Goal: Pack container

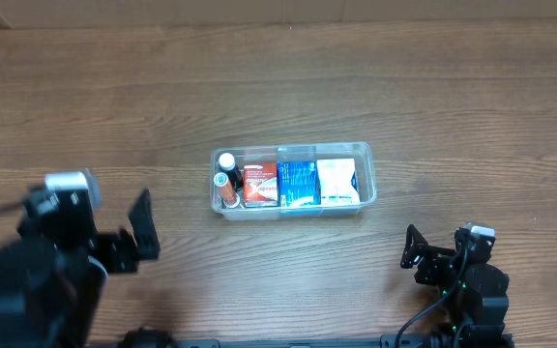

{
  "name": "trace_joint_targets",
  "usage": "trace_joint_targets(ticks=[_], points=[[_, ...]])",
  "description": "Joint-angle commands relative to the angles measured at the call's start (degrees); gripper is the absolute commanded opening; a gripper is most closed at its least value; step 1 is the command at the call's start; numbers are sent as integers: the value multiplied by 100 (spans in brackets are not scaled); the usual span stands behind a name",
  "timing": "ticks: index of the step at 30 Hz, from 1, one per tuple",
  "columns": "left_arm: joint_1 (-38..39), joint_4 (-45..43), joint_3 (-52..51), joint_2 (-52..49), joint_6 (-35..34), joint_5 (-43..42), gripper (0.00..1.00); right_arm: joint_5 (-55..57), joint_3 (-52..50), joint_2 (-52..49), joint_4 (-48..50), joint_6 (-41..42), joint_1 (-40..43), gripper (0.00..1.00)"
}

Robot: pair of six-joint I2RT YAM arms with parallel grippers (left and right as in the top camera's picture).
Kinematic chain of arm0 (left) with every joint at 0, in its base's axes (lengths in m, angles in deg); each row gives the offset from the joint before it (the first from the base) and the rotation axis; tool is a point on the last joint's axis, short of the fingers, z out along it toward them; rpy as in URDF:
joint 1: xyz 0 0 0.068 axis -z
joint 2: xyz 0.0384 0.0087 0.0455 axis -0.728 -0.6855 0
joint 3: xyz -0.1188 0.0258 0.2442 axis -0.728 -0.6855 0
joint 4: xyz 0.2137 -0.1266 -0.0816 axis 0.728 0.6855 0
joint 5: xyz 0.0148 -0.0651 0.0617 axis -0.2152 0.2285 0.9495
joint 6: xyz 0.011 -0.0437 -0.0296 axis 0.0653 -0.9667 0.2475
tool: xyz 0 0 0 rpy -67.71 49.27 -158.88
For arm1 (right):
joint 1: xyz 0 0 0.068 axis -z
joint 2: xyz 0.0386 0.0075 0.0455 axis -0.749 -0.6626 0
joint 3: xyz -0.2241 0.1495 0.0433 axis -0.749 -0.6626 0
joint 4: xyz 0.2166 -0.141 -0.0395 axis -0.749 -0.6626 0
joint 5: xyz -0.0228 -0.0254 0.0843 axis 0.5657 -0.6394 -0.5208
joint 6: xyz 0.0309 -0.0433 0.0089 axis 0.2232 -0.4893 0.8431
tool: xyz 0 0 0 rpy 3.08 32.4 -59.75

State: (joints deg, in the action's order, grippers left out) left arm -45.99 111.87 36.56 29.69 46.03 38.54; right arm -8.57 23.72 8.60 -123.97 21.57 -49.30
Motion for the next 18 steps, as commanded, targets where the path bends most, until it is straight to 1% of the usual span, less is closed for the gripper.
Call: trace_joint_targets(ticks=[1,2,4,6,8,13,18], points=[[4,-282,-1362,1008,404,-588,100,2,-74,66,11,-22,22,100],[4,-424,-1836,1388,409,-743,100,2,-74,66,11,-22,22,100],[4,-656,-2433,1843,409,-909,100,2,-74,66,11,-22,22,100],[4,-1128,-3202,2371,409,-994,100,2,-74,66,11,-22,22,100],[4,-1499,-3724,2702,409,-1104,100,2,-74,66,11,-22,22,100],[4,-2566,-4948,3230,407,-1386,100,2,-74,66,11,-22,22,100],[4,-3084,-5770,3550,402,-1513,100,2,-74,66,11,-22,22,100]])
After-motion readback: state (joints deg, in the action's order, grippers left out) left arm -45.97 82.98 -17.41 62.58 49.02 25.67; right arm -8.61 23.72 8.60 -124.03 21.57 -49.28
